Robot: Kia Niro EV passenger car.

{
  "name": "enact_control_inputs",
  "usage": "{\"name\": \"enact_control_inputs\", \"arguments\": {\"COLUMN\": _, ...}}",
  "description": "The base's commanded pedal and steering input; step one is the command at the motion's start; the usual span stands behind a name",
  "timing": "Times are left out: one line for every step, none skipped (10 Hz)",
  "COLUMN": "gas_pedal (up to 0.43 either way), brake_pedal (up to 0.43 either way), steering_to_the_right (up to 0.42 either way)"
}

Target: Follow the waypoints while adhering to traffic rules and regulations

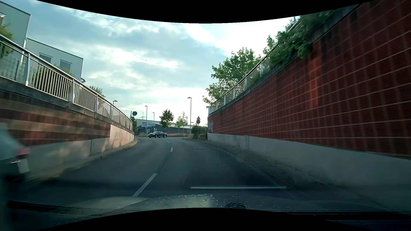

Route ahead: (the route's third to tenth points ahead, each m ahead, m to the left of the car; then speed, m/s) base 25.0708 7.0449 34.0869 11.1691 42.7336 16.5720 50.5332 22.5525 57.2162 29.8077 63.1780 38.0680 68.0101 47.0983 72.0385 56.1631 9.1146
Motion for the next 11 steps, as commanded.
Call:
{"name": "enact_control_inputs", "arguments": {"gas_pedal": 0.130, "brake_pedal": 0.000, "steering_to_the_right": -0.070}}
{"name": "enact_control_inputs", "arguments": {"gas_pedal": 0.130, "brake_pedal": 0.000, "steering_to_the_right": -0.070}}
{"name": "enact_control_inputs", "arguments": {"gas_pedal": 0.130, "brake_pedal": 0.000, "steering_to_the_right": -0.070}}
{"name": "enact_control_inputs", "arguments": {"gas_pedal": 0.130, "brake_pedal": 0.000, "steering_to_the_right": -0.070}}
{"name": "enact_control_inputs", "arguments": {"gas_pedal": 0.130, "brake_pedal": 0.000, "steering_to_the_right": -0.070}}
{"name": "enact_control_inputs", "arguments": {"gas_pedal": 0.130, "brake_pedal": 0.000, "steering_to_the_right": -0.070}}
{"name": "enact_control_inputs", "arguments": {"gas_pedal": 0.130, "brake_pedal": 0.000, "steering_to_the_right": -0.070}}
{"name": "enact_control_inputs", "arguments": {"gas_pedal": 0.150, "brake_pedal": 0.000, "steering_to_the_right": -0.070}}
{"name": "enact_control_inputs", "arguments": {"gas_pedal": 0.150, "brake_pedal": 0.000, "steering_to_the_right": -0.070}}
{"name": "enact_control_inputs", "arguments": {"gas_pedal": 0.157, "brake_pedal": 0.000, "steering_to_the_right": -0.069}}
{"name": "enact_control_inputs", "arguments": {"gas_pedal": 0.157, "brake_pedal": 0.000, "steering_to_the_right": -0.068}}
